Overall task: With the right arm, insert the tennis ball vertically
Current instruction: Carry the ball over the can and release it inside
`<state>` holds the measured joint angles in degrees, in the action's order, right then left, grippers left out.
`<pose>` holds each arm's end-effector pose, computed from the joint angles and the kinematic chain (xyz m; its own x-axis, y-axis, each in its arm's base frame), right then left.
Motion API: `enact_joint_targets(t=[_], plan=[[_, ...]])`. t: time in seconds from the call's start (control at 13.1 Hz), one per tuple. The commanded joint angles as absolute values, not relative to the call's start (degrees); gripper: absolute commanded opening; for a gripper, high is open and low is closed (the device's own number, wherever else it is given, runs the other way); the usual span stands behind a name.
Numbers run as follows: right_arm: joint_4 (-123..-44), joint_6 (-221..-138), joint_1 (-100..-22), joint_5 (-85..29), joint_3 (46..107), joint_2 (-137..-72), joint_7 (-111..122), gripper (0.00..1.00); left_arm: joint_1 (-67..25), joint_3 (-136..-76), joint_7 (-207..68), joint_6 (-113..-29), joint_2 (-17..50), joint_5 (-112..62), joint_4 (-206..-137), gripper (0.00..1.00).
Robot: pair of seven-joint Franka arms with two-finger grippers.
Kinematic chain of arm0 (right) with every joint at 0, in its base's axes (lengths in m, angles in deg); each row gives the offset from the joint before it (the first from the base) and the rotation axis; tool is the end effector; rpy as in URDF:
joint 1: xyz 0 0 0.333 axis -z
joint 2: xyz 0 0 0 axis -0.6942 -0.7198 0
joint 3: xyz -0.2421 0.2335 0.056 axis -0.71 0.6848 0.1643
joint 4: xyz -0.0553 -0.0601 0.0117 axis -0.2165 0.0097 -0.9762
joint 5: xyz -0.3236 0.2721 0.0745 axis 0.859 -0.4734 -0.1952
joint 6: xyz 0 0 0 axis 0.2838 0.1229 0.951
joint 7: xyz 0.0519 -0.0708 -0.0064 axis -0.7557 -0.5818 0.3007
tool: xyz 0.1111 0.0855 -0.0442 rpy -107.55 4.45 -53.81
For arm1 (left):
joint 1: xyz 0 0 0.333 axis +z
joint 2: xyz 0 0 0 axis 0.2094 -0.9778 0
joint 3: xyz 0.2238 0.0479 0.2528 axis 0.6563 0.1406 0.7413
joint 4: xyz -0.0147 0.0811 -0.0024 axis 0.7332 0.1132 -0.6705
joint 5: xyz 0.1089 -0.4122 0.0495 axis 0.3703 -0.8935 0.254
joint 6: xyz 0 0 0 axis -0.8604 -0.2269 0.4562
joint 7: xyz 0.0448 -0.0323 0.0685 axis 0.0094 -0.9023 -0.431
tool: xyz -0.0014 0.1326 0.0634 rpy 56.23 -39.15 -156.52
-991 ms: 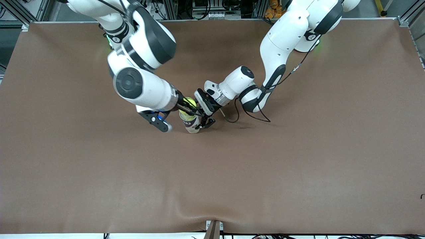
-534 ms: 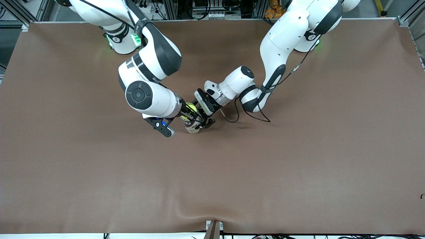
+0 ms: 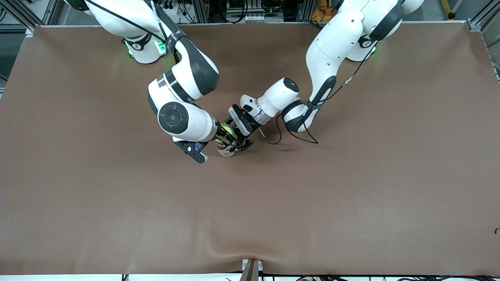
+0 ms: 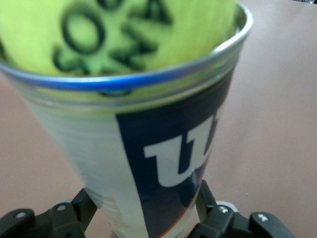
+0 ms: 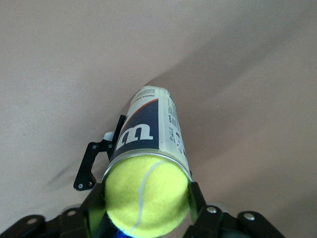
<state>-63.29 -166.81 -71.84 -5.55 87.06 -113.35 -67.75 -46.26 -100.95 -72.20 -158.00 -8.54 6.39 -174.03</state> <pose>0.6120 0.4227 0.3485 0.7262 -0.6106 -0.3158 -0.6322 -0.7736 0.0418 0.4887 -0.5717 0.1437 0.3291 -0.4976 0.8025 -0.8643 -0.5010 0.0438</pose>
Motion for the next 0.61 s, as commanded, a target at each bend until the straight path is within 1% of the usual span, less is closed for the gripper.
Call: enact_joint_targets(t=[0.0, 0.23, 0.3, 0.46, 0.53], plan=[[-63.4, -164.7, -70.6, -4.8, 87.4, -112.2, -68.7, 1.00, -45.6, -101.0, -72.1, -158.3, -7.2, 7.2, -175.0, 0.84], [-62.5, -161.8, -69.4, -5.6, 87.5, -109.7, -68.1, 1.00, -45.1, -101.0, -72.1, -158.3, -7.1, 7.2, -174.9, 0.84], [-61.6, -158.7, -67.6, -5.7, 87.6, -108.9, -68.0, 1.00, -45.0, -101.0, -72.0, -158.3, -7.0, 7.2, -174.9, 0.84], [-56.6, -152.2, -65.2, -5.5, 87.9, -108.8, -66.6, 1.00, -44.3, -101.1, -71.9, -158.3, -6.5, 7.3, -174.9, 0.84], [-54.9, -151.1, -63.6, -5.5, 87.8, -108.8, -64.4, 1.00, -44.3, -101.1, -71.9, -158.3, -6.5, 7.2, -174.9, 0.84]])
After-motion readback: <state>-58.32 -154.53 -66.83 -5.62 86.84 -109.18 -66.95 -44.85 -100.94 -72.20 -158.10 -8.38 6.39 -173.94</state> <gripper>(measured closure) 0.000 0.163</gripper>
